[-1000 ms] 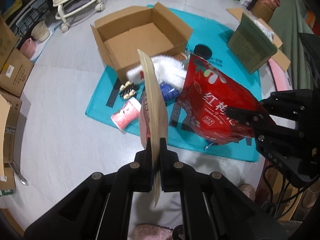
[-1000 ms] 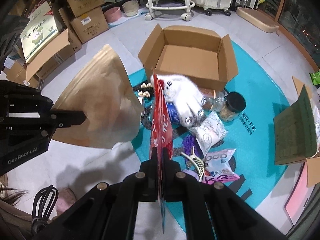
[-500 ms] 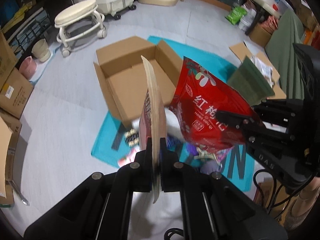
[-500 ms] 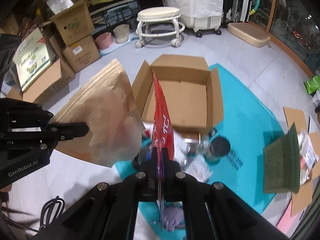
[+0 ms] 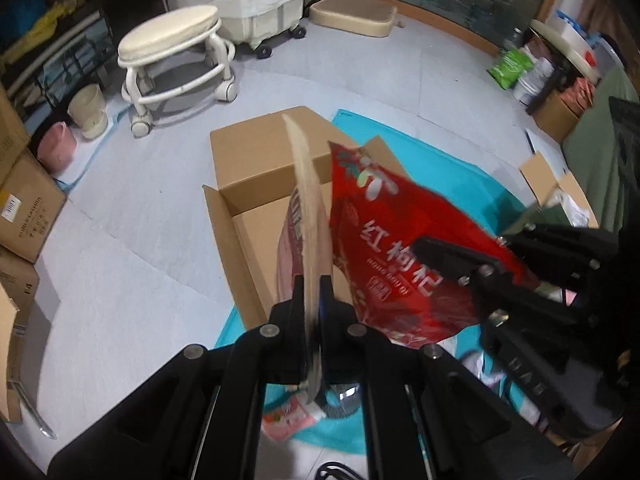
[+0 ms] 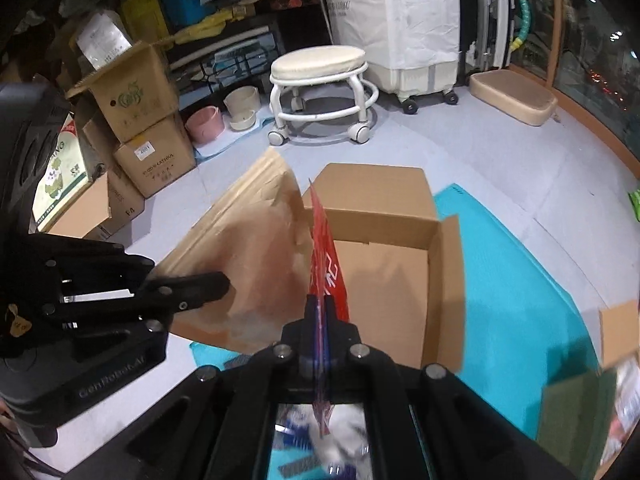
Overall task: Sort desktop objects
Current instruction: 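Carry both bags over the open cardboard box with both tools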
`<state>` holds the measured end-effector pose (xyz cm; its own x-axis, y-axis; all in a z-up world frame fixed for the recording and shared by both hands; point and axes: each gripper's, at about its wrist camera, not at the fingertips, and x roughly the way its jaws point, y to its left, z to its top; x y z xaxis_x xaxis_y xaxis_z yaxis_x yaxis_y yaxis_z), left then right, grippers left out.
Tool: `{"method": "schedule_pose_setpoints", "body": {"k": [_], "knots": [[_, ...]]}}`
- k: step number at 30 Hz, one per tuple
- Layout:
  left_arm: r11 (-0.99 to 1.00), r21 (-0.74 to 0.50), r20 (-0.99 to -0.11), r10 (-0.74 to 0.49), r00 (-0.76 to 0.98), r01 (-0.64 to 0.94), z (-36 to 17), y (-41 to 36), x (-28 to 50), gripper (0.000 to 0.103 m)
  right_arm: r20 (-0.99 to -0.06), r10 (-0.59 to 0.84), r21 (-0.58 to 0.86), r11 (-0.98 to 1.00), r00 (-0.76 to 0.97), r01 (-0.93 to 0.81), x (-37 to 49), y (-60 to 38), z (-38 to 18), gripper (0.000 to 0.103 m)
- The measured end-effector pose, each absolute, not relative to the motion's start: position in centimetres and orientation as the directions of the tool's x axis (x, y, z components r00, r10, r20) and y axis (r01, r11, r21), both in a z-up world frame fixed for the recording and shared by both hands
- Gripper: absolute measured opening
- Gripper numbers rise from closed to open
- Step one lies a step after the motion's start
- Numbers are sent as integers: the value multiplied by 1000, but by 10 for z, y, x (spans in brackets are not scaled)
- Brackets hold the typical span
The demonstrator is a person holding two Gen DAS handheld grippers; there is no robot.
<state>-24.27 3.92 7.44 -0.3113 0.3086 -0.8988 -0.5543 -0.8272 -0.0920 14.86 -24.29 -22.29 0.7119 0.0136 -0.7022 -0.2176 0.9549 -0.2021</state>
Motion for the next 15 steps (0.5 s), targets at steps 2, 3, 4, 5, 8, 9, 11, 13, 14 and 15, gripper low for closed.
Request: {"method": "schedule_pose_setpoints", "body": {"k": [2, 3, 4, 5, 8, 9, 11, 13, 14, 15], "knots": [[-829, -85, -903, 299, -309, -553, 62, 46, -259, 4, -725, 20, -180, 959, 688, -218, 177, -245, -234, 1], [-829, -79, -905, 293, -310, -554, 57, 49, -264, 4, -725, 16, -183, 959, 689, -215, 186, -246, -238, 1], [-809, -72, -908, 295, -298, -583, 52, 51, -271, 4, -721, 6, -190, 960, 693, -206, 196, -246, -242, 1], [-813, -66, -910, 286, -299, -579, 47, 53, -276, 4, -717, 7, -190, 960, 697, -205, 203, -247, -246, 1], [-826, -46, -914, 261, -310, -561, 35, 56, -292, 4, -718, 4, -188, 962, 696, -199, 229, -250, -254, 1], [-831, -37, -914, 252, -317, -555, 32, 55, -297, 4, -718, 3, -182, 964, 696, -193, 238, -251, -256, 1], [-840, -33, -914, 244, -324, -541, 25, 53, -309, 4, -714, -1, -186, 964, 700, -188, 254, -255, -263, 1], [-848, -36, -913, 243, -328, -529, 20, 51, -319, 4, -709, 1, -191, 962, 705, -193, 266, -255, -266, 1], [-849, -44, -913, 248, -324, -526, 17, 50, -324, 4, -706, 2, -193, 962, 708, -195, 274, -254, -269, 1], [-850, -48, -913, 250, -322, -524, 15, 50, -328, 4, -705, 8, -188, 962, 709, -198, 278, -254, -270, 1]]}}
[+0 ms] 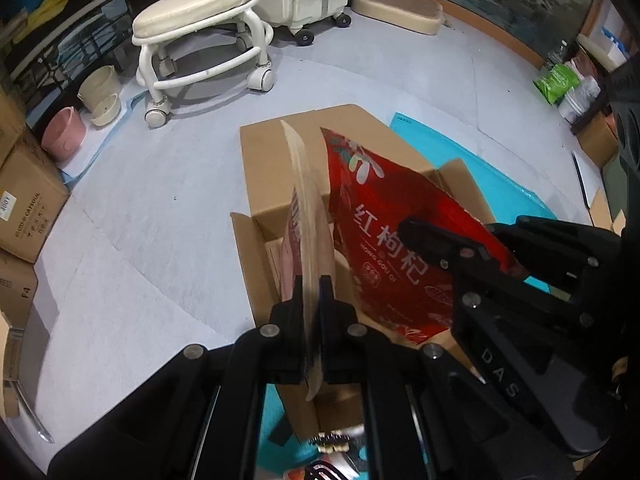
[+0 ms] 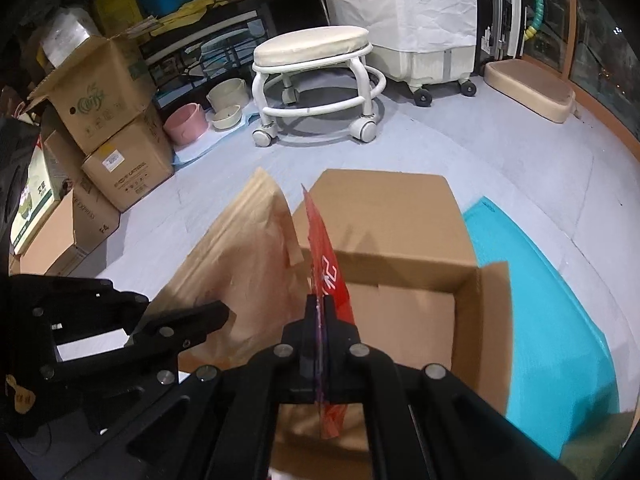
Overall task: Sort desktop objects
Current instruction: 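Carry both bags over the open cardboard box with both tools, then open both tools to drop the bags into the box and withdraw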
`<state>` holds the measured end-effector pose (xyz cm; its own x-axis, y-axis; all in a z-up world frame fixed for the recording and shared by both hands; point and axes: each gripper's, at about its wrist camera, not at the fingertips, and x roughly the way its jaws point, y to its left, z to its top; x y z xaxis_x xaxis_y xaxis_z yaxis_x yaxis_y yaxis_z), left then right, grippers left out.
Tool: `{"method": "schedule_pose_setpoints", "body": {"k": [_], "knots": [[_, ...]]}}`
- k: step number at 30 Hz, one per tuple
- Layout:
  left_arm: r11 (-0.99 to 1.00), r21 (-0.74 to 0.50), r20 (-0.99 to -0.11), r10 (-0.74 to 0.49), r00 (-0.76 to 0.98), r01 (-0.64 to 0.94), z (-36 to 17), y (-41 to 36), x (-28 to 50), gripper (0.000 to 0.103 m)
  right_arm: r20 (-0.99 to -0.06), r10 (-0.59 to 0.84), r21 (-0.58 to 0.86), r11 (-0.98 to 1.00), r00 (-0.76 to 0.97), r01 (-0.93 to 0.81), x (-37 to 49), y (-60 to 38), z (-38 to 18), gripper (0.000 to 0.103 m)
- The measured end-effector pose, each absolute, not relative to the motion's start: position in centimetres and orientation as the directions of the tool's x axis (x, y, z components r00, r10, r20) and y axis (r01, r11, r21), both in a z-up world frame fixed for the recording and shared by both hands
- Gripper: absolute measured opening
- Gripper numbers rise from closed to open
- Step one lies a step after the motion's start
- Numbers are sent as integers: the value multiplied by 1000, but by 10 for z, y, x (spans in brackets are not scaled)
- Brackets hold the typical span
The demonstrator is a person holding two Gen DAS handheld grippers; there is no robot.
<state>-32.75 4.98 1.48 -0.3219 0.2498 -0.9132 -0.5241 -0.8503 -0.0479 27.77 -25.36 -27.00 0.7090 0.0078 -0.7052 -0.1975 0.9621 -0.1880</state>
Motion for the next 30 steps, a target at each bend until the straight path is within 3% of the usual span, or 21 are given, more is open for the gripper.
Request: {"method": "schedule_pose_setpoints", "body": {"k": [8, 19, 28, 30], "knots": [[-838, -96, -919, 282, -276, -537, -10, 52, -346, 4, -682, 42, -165, 964, 731, -209, 309, -263, -293, 1], [-816, -42, -920, 256, -296, -576, -22, 62, -337, 7, -700, 32, -155, 968, 714, -196, 311, -286, -322, 5], [-806, 82, -931, 149, -334, -587, -21, 62, -325, 24, -661, -57, -226, 966, 748, -126, 294, -299, -308, 52], [-803, 88, -929, 147, -340, -589, -19, 59, -322, 31, -660, -54, -224, 966, 749, -128, 290, -304, -308, 56]]}}
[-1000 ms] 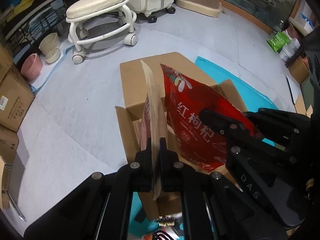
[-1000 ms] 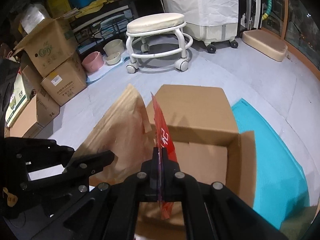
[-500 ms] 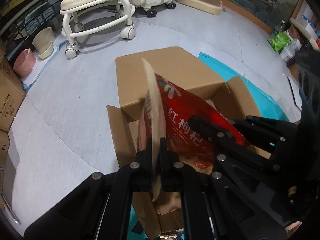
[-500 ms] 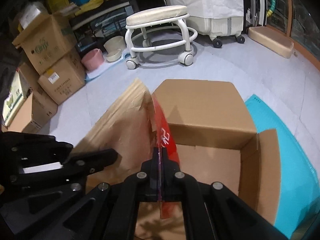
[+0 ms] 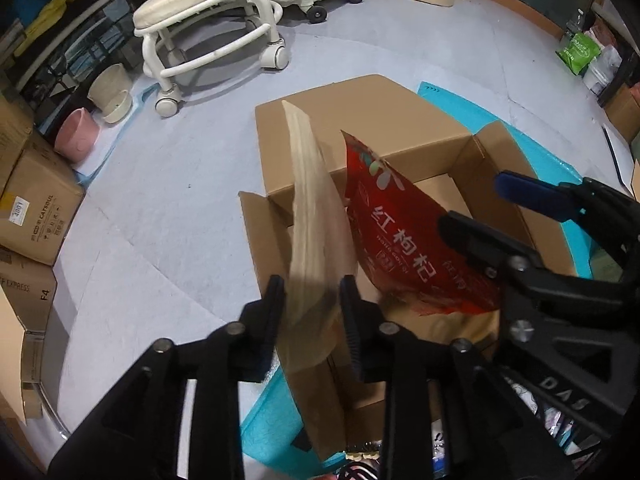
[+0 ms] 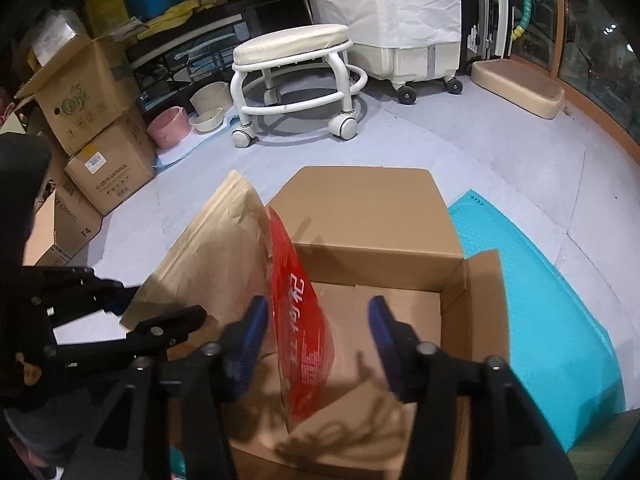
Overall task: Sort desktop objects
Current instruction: 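Open both tools to drop the bags into the box and withdraw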
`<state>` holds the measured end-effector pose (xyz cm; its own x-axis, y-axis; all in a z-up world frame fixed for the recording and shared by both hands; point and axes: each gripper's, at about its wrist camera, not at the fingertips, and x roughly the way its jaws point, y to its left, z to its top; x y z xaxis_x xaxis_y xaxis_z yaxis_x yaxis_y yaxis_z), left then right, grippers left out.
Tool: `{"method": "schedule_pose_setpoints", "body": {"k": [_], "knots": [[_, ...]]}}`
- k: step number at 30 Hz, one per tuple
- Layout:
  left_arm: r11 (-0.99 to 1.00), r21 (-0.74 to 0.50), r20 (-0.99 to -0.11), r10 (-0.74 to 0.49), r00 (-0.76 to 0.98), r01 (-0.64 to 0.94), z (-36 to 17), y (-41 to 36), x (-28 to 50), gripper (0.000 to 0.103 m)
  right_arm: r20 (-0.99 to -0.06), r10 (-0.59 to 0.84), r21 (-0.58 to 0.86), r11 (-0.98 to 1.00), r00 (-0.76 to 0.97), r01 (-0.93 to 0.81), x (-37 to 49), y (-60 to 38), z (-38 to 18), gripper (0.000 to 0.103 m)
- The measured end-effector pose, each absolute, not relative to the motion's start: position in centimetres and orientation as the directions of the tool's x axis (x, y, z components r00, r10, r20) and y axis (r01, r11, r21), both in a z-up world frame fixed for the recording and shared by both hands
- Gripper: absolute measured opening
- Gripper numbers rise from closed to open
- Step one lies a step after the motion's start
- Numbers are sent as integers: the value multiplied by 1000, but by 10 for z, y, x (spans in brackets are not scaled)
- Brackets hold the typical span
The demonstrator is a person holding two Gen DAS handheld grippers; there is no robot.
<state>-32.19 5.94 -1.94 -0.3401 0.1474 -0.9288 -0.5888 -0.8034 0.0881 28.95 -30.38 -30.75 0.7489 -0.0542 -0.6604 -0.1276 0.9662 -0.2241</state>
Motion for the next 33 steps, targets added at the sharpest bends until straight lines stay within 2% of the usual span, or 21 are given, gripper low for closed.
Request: {"method": "schedule_pose_setpoints", "body": {"k": [4, 16, 33], "knots": [[-793, 88, -929, 154, -337, -603, -15, 57, -310, 37, -660, -57, -218, 969, 749, -118, 280, -308, -304, 61], [-762, 93, -914, 189, -358, -641, 25, 39, -262, 40, -633, -109, -276, 957, 767, -91, 226, -305, -288, 62], [-707, 58, -894, 277, -352, -705, 67, 7, -165, 48, -578, -161, -306, 952, 800, -29, 96, -307, -277, 62]]}}
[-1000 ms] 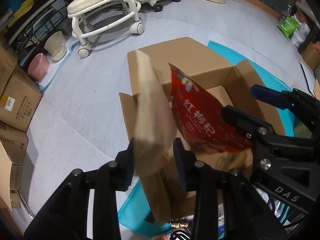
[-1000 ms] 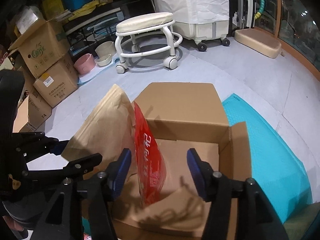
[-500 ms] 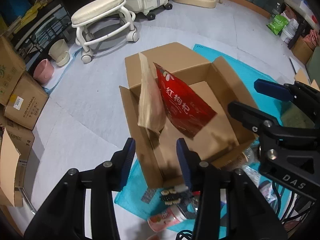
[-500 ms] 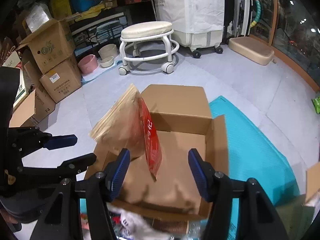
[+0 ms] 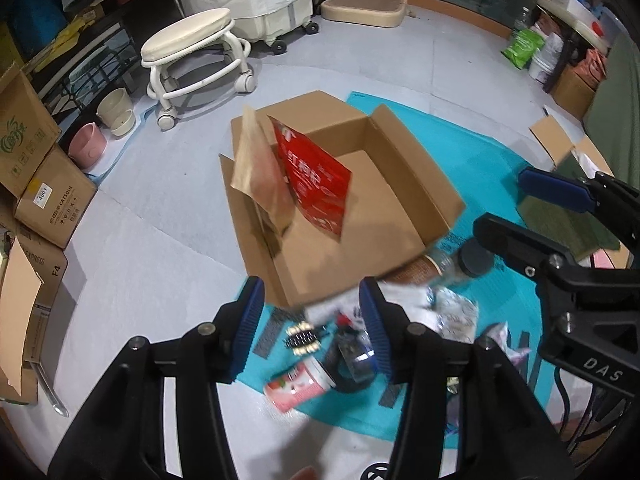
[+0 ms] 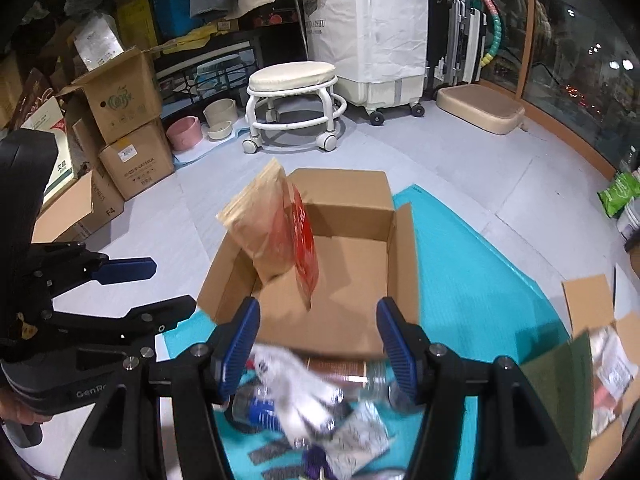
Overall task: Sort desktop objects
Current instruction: 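Open both tools to drop the bags into the box and withdraw, then reach the left tool to the pink cup while the right tool reaches the cream hair clip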
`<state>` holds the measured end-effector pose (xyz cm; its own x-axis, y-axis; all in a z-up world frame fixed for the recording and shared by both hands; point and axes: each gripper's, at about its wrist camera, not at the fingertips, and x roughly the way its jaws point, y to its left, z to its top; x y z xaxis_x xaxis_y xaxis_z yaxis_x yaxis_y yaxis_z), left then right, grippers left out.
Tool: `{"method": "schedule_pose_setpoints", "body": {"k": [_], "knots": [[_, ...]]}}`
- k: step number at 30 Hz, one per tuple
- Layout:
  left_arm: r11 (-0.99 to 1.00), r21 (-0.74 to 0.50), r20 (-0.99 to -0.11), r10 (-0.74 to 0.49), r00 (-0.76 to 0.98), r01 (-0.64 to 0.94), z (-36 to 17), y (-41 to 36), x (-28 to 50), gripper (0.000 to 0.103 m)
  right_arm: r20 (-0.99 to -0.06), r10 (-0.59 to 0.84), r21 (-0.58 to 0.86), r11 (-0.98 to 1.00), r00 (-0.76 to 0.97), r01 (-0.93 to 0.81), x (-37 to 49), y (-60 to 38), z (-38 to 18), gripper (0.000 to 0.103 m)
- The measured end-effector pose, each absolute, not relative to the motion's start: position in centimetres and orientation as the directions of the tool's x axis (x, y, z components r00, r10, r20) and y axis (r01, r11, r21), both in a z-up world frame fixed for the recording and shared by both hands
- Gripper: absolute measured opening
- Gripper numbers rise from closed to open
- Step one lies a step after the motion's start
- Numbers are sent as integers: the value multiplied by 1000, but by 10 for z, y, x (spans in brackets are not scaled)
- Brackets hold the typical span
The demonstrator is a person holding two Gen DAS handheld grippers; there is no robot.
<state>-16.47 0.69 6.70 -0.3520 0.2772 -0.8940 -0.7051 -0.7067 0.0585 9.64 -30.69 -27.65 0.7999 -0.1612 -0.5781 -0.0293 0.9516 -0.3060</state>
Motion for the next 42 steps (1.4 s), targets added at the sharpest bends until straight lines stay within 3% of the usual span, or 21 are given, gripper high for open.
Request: {"method": "schedule_pose_setpoints", "body": {"k": [7, 11, 25, 32, 42], "knots": [[-673, 49, -897, 295, -329, -738, 67, -3, -132, 59, -586, -189, -301, 954, 788, 5, 55, -320, -294, 62], [-640, 53, -898, 306, -316, -767, 65, -7, -114, 71, -600, -191, -289, 957, 777, 12, 35, -326, -308, 64], [-574, 16, -925, 302, -230, -819, 42, -33, -69, 72, -629, -195, -278, 960, 753, 17, -23, -324, -351, 65], [-565, 13, -935, 286, -210, -825, 21, -53, -59, 80, -647, -214, -278, 960, 731, 35, -44, -326, -374, 65], [-547, -119, -939, 333, -85, -828, -10, -81, -51, 88, -702, -188, -202, 977, 686, 62, -67, -343, -414, 65]]}}
